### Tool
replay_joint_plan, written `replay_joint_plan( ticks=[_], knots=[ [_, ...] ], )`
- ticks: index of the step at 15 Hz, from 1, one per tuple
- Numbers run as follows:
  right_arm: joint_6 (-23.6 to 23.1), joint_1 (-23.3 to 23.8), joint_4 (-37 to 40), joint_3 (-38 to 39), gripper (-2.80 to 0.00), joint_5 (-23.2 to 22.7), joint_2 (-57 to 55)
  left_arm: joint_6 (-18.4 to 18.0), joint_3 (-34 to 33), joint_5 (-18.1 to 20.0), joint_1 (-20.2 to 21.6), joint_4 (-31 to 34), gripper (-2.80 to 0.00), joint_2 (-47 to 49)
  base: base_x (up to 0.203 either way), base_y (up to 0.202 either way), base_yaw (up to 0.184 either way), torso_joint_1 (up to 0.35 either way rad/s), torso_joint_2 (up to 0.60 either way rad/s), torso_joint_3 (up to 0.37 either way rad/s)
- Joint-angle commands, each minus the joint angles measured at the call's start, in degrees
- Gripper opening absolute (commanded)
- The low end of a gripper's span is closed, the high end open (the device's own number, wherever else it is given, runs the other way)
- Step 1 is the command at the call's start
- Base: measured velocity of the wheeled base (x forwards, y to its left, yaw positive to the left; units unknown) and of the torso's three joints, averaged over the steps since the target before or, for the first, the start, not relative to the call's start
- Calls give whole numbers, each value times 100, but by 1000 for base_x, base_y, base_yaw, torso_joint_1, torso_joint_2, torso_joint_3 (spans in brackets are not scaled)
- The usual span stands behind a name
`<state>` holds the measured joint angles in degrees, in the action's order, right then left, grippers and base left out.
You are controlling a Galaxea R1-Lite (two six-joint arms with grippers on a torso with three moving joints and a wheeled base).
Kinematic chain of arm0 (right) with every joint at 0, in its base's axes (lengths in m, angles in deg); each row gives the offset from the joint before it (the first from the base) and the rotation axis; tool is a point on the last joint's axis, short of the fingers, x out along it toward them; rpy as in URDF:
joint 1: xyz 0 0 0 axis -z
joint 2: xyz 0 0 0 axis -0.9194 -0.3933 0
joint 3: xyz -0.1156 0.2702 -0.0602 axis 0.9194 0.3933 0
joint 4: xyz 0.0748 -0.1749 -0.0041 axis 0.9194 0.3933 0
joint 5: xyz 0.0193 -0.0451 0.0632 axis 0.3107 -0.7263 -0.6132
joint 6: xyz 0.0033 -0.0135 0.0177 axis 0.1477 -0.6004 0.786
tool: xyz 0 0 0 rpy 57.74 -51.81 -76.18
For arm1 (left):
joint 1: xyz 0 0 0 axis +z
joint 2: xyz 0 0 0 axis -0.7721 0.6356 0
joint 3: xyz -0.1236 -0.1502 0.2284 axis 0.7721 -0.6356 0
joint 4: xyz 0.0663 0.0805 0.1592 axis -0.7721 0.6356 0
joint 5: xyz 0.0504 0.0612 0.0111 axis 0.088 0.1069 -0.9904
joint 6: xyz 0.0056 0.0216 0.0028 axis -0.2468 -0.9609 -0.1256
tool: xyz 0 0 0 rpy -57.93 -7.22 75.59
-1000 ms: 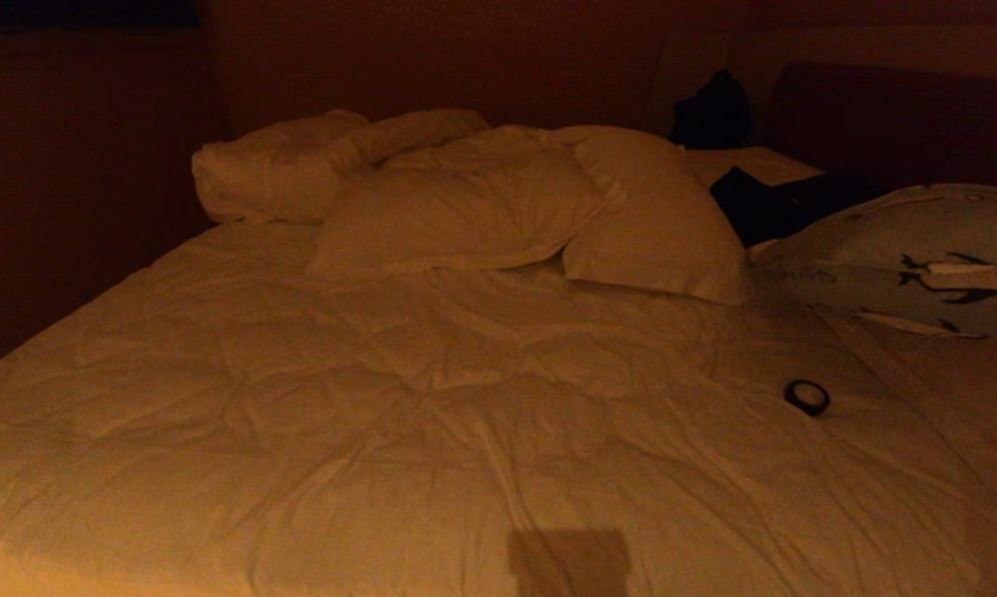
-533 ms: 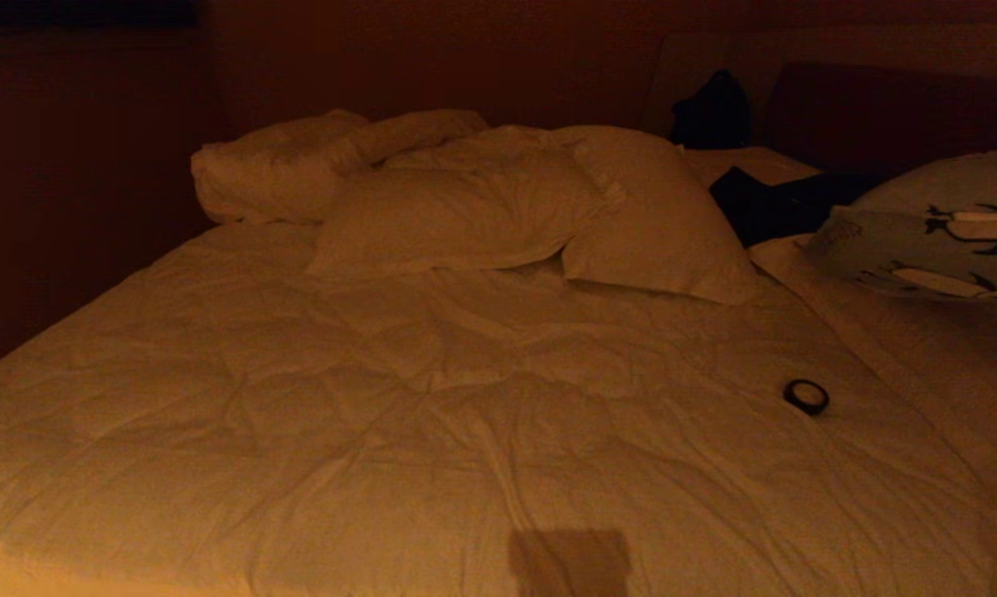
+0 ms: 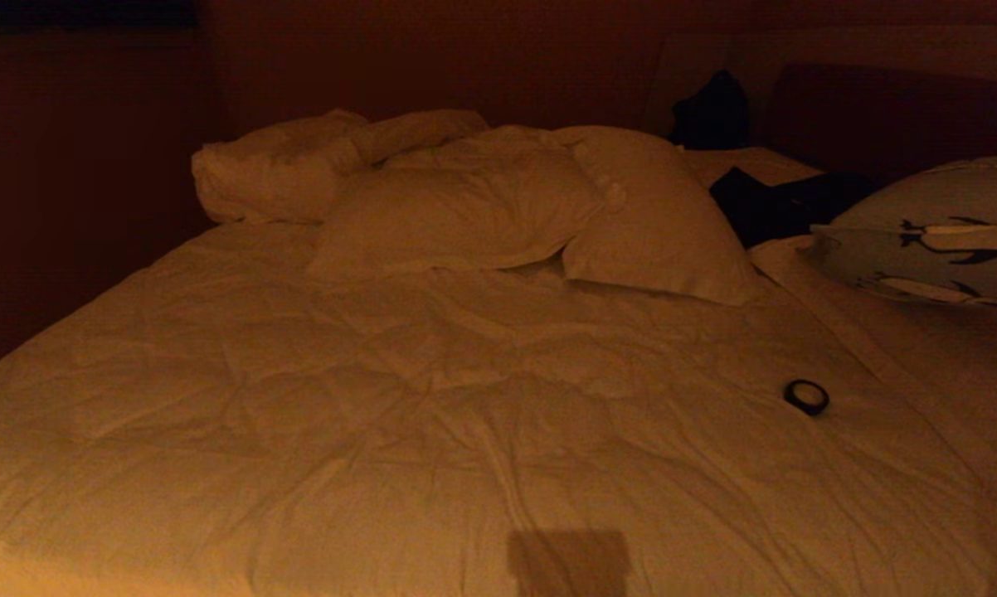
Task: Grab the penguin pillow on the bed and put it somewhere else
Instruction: Place the pillow at the bedside
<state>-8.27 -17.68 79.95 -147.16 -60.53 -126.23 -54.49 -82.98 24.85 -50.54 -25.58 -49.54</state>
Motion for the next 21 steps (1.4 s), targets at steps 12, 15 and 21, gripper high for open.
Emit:
replay_joint_plan(
  ticks=[12,15,21],
  knots=[
    [431,16,-581,56,-280,-60,435,1,-18,-1,2,-3,-280,4,0,0,0,0,0,0],
    [858,62,-1097,71,-280,-63,403,1,-18,-1,0,-3,-280,4,0,0,0,0,0,0],
    [1045,225,-1241,78,-280,-78,391,1,-18,-1,4,-3,-280,4,0,0,0,0,0,0]
  ],
)
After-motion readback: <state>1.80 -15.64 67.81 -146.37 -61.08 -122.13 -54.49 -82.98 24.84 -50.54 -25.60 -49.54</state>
